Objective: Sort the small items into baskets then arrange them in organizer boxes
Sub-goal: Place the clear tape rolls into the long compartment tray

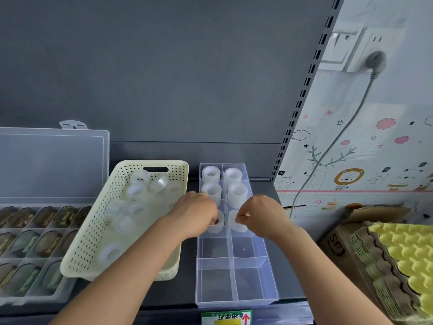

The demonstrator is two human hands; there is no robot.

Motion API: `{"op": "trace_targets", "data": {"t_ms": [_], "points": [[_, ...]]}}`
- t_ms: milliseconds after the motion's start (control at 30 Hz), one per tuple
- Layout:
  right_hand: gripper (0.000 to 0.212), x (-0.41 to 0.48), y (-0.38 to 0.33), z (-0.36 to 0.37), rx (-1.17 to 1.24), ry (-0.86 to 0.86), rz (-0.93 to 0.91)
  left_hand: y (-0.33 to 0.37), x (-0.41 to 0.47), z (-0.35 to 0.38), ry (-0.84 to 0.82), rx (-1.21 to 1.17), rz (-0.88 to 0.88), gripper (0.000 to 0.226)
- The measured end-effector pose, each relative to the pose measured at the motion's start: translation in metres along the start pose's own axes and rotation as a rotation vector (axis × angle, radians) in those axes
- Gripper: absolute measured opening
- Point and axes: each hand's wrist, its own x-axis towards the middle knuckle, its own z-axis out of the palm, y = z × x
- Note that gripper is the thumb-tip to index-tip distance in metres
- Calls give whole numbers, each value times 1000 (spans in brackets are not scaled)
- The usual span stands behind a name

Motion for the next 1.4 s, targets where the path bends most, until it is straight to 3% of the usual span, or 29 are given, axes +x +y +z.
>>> {"op": "trace_targets", "data": {"t_ms": [200,367,467,600,700,800,867,1000,1100,1233,1400], "points": [[19,5,-2,-1,-50,-51,-3,-2,-1,1,-27,-60,-8,37],[22,5,-16,-4,7,115,-40,-5,-17,-5,87,-259,-43,24],[21,6,-37,-7,73,209,-156,-13,-38,-15,153,-359,-78,22],[13,8,-75,-5,220,206,-355,-42,-74,-18,182,-296,-257,22],[10,15,-99,5,166,180,-486,-68,-98,-11,199,-232,-363,28],[15,23,-120,15,46,240,-617,-84,-114,1,86,-88,-404,35],[20,22,-135,16,23,149,-682,-87,-120,11,29,-56,-409,37],[24,16,-156,22,-17,-222,-734,-91,-124,24,50,-142,-451,32],[24,14,-161,30,-99,-336,-759,-93,-125,25,24,-209,-476,29],[26,17,-162,37,-191,-314,-768,-93,-128,25,16,-267,-536,18],[23,21,-153,38,33,-160,-666,-91,-124,17,94,-399,-596,11]]}}
